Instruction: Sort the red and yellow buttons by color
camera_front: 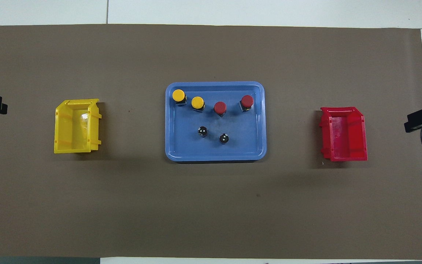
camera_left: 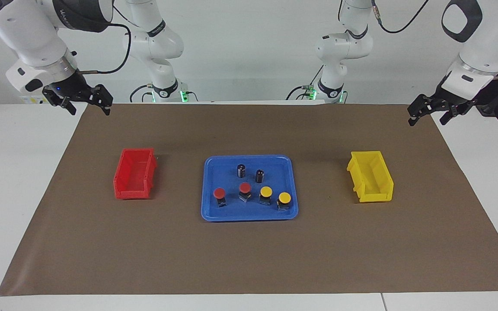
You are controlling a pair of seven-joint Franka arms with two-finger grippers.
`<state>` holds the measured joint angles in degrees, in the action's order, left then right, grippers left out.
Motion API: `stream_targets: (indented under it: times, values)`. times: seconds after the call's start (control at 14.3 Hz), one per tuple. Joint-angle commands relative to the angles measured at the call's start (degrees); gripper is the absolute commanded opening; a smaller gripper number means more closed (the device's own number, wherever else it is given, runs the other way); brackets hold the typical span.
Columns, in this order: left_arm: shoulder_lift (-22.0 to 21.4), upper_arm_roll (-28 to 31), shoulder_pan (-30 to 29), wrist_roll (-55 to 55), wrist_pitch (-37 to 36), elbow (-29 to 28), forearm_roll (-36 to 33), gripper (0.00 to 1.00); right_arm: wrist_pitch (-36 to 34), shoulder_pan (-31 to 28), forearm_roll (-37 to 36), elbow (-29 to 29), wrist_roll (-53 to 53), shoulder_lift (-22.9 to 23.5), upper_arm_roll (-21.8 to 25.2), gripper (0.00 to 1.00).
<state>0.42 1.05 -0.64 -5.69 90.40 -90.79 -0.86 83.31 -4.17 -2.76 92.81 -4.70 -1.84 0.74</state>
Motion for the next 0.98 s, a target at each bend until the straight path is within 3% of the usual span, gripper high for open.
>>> stream_targets:
  times: [0.0, 0.21, 0.35, 0.63, 0.77, 0.91]
  values:
    - [-1.39, -0.43, -0.76, -0.91, -0.31, -1.58, 0.42, 1.00, 0.53, -0.58, 0.65, 0.01, -1.28, -0.45, -0.65, 1.00]
    - [-1.39, -0.43, -0.67, -0.91, -0.31, -1.58, 0.42, 1.00, 3.16, 1.60, 0.82, -1.66, 1.43, 1.13, -2.40, 1.00]
    - [-1.39, -0.52, -0.67, -0.99, -0.31, -1.58, 0.42, 1.00, 4.22, 6.16, 0.47, -3.15, 9.14, 3.41, -4.07, 1.00]
    - [-1.39, -0.44, -0.67, -1.08, -0.49, -1.58, 0.42, 1.00, 7.36, 15.75, 1.34, -15.27, 22.85, 17.81, -4.87, 1.00]
    - [-1.39, -0.43, -0.59, -0.99, -0.32, -1.58, 0.42, 1.00, 16.04, 17.87, 5.02, -15.12, 27.71, 21.25, -4.96, 1.00]
    - [-1.39, -0.52, -0.59, -0.99, -0.58, -1.41, 0.42, 1.00, 20.47, 20.15, 4.52, -15.20, 27.90, 25.90, -5.22, 1.00]
